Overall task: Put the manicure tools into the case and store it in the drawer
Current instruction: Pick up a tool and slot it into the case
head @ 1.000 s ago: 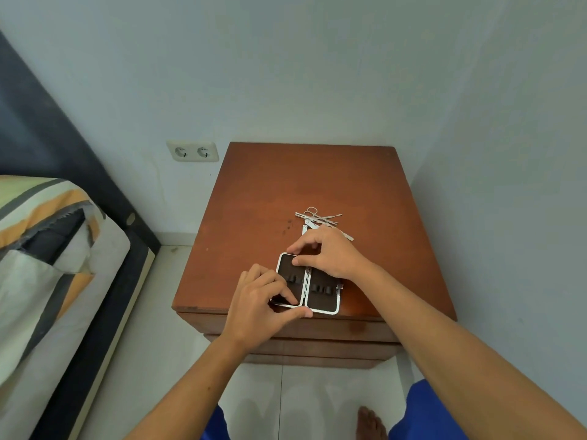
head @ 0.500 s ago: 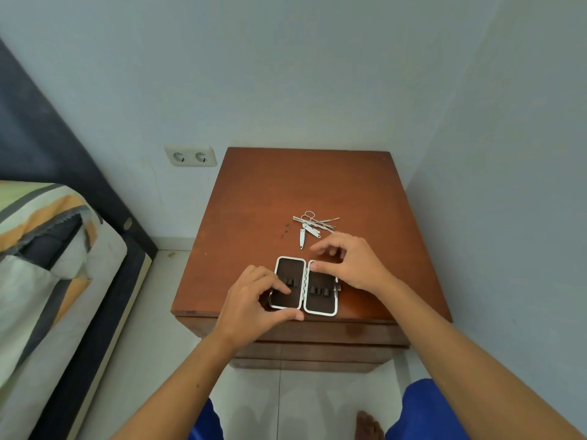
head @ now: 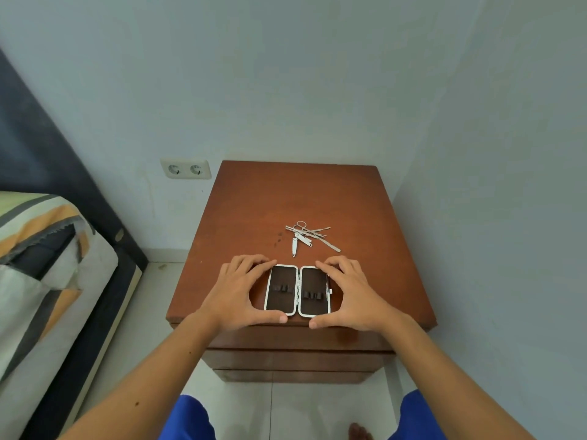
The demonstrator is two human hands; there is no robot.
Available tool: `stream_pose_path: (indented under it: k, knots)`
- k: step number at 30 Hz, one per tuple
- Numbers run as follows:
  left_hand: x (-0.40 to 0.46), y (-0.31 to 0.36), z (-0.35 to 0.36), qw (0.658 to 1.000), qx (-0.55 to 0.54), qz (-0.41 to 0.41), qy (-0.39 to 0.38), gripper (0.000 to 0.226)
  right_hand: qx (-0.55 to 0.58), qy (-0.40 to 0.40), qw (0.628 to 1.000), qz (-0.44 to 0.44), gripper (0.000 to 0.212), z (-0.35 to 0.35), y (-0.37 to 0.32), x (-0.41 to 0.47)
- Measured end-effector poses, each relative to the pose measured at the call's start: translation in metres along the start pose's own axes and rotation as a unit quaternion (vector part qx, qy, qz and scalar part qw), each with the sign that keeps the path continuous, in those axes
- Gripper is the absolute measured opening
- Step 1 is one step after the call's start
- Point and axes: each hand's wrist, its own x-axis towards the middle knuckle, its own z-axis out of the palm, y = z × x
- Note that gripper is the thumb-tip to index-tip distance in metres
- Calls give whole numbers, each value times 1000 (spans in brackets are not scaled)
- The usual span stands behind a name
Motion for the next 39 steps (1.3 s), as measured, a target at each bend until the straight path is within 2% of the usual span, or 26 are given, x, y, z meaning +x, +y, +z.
stream_pose_path:
  k: [3,5,8,10,11,15,18,22,27,31,39]
  knots:
    - [-1,2,2,1000,14,3,10,119,12,1,1000,4,124,-5,-1,4]
    - [-1,2,2,1000,18,0,9,119,36,47,998,21,98,-6,-6,15]
    - [0,2,2,1000,19,-3,10,119,58,160,985,37,48,-4,-19,49]
    - [0,2,2,1000,28,-3,9,120,72,203,975,62,27,-2,-32,74]
    - [0,1,2,1000,29,-3,9,120,85,209,971,79,23,-1,-38,85]
    - [0,1,3,999,30,0,13,121,60,195,967,152,34,4,-52,112]
    - [1,0,3,999,33,0,12,121,50,186,966,171,27,9,-50,118]
    - [2,-1,3,999,37,1,9,121,59,190,969,144,19,7,-44,109]
    - [1,0,3,999,32,3,17,120,177,198,959,99,17,-6,-34,80]
    - [1,2,2,999,33,-1,13,121,240,157,955,82,16,-8,-20,56]
    - [-1,2,2,999,41,-2,16,122,158,66,985,36,14,1,-11,37]
